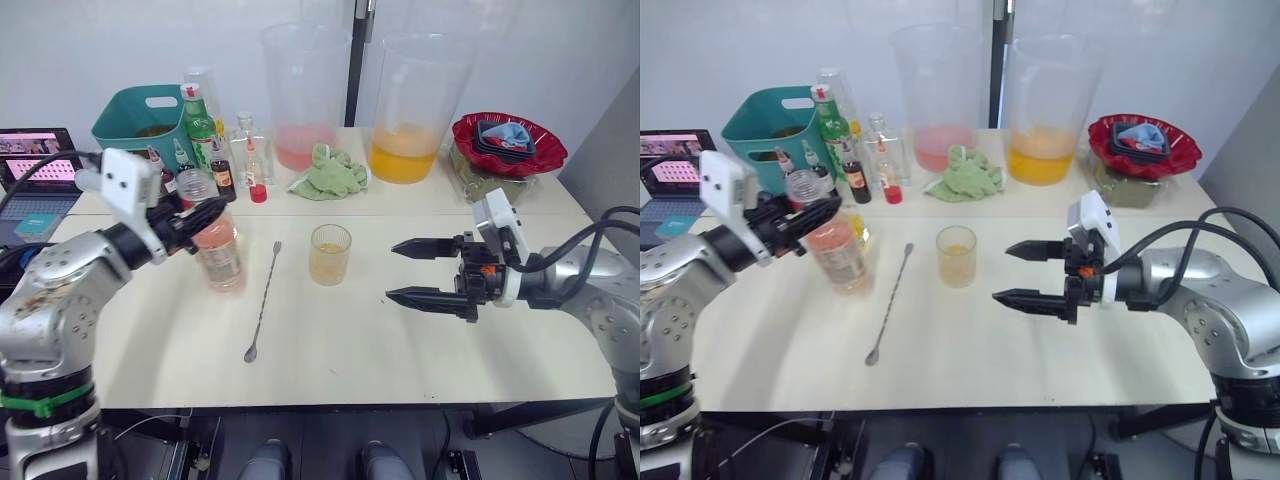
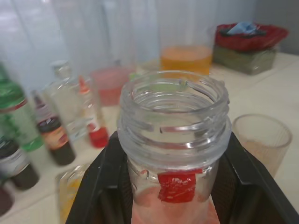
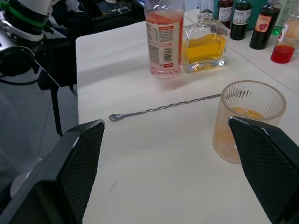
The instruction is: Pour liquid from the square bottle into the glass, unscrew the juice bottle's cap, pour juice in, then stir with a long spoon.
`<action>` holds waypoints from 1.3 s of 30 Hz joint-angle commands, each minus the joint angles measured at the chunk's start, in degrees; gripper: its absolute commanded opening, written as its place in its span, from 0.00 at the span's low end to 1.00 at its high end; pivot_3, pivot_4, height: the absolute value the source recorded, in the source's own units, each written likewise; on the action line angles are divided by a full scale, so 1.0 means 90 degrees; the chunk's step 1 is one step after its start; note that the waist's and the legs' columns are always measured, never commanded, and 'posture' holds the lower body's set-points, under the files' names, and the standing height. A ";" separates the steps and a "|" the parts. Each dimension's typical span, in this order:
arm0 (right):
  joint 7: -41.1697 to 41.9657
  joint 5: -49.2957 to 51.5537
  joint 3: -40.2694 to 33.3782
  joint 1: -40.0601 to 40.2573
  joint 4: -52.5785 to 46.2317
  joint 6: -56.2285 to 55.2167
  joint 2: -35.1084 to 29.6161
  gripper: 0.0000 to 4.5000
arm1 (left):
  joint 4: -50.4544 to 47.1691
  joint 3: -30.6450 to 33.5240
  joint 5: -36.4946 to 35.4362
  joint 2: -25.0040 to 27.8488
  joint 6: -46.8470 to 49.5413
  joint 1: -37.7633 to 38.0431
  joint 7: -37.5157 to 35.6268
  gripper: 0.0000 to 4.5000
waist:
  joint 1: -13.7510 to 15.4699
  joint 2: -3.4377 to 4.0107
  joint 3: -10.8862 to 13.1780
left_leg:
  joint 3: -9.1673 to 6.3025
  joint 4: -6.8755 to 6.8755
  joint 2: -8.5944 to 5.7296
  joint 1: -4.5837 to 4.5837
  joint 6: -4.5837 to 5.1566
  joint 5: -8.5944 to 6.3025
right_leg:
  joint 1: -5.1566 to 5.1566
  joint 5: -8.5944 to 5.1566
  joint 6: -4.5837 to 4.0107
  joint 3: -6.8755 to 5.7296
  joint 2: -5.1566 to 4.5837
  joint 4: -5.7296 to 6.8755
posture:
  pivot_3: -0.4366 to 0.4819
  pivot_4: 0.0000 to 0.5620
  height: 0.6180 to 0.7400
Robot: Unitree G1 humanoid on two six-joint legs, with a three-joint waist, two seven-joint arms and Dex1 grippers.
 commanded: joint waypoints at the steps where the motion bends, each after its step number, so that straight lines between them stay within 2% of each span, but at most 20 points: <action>1: 0.0162 -0.0267 0.0039 -0.0154 0.0064 -0.0345 0.0032 0.99 | -0.0064 0.0688 -0.0200 0.0352 -0.0145 0.0067 -0.0089 0.36 | 0.0020 0.0000 0.0000 | 0.0000 0.0000 0.0000 0.0000 0.0000 0.0000 | 0.0000 0.0000 0.0000 0.0000 -0.0001 0.0000 | 0.48 0.27 1.00; 7: 0.0067 -0.0405 0.0049 -0.0134 -0.0004 -0.0304 0.0073 0.99 | 0.0893 0.0801 0.0115 0.0663 -0.0742 0.0029 -0.0139 0.36 | 0.0064 0.0000 0.0000 | -0.0003 0.0000 -0.0003 -0.0001 -0.0001 -0.0001 | 0.0005 0.0000 0.0000 -0.0003 -0.0007 -0.0008 | 0.48 0.27 1.00; 12: -0.0237 -0.0350 -0.0057 -0.0045 -0.0228 -0.0096 0.0080 0.99 | 0.2334 0.0275 0.0505 0.0631 -0.1488 -0.0862 -0.0210 0.36 | 0.0084 -0.0004 -0.0001 | -0.0003 -0.0001 -0.0003 -0.0004 -0.0002 0.0000 | 0.0002 0.0004 -0.0005 -0.0008 -0.0005 -0.0008 | 0.48 0.27 1.00; 20: -0.0717 -0.0212 -0.0339 0.0223 -0.0679 0.0136 0.0056 0.99 | 0.5197 -0.0738 0.1285 0.0390 -0.2558 -0.2884 -0.0350 0.36 | 0.0093 -0.0011 -0.0001 | -0.0004 -0.0001 -0.0018 -0.0009 -0.0001 -0.0001 | -0.0003 0.0006 -0.0003 -0.0010 -0.0005 -0.0005 | 0.48 0.27 1.00; 25: -0.0870 -0.0146 -0.0506 0.0384 -0.0850 0.0207 0.0006 0.99 | 0.6392 -0.1014 0.1613 0.0234 -0.3261 -0.3596 -0.0465 0.36 | 0.0030 -0.0013 -0.0001 | -0.0005 -0.0003 -0.0019 -0.0013 -0.0001 -0.0001 | -0.0007 0.0006 -0.0003 -0.0010 -0.0005 -0.0002 | 0.48 0.27 1.00; 32: -0.1076 -0.0009 -0.0669 0.0521 -0.1106 0.0343 -0.0021 0.99 | 0.7142 -0.1036 0.1811 0.0145 -0.3764 -0.3790 -0.0399 0.36 | -0.0008 -0.0013 -0.0001 | -0.0004 -0.0005 -0.0018 -0.0014 -0.0001 -0.0001 | -0.0012 0.0006 -0.0003 -0.0008 -0.0003 0.0001 | 0.48 0.27 1.00; 39: -0.1173 0.0057 -0.0656 0.0501 -0.1166 0.0373 -0.0037 0.99 | 0.7304 -0.1003 0.1959 0.0310 -0.4051 -0.3757 -0.0355 0.36 | 0.0003 -0.0017 0.0000 | -0.0004 -0.0002 -0.0020 -0.0016 -0.0001 -0.0001 | -0.0013 0.0006 -0.0003 -0.0008 -0.0005 0.0001 | 0.48 0.27 1.00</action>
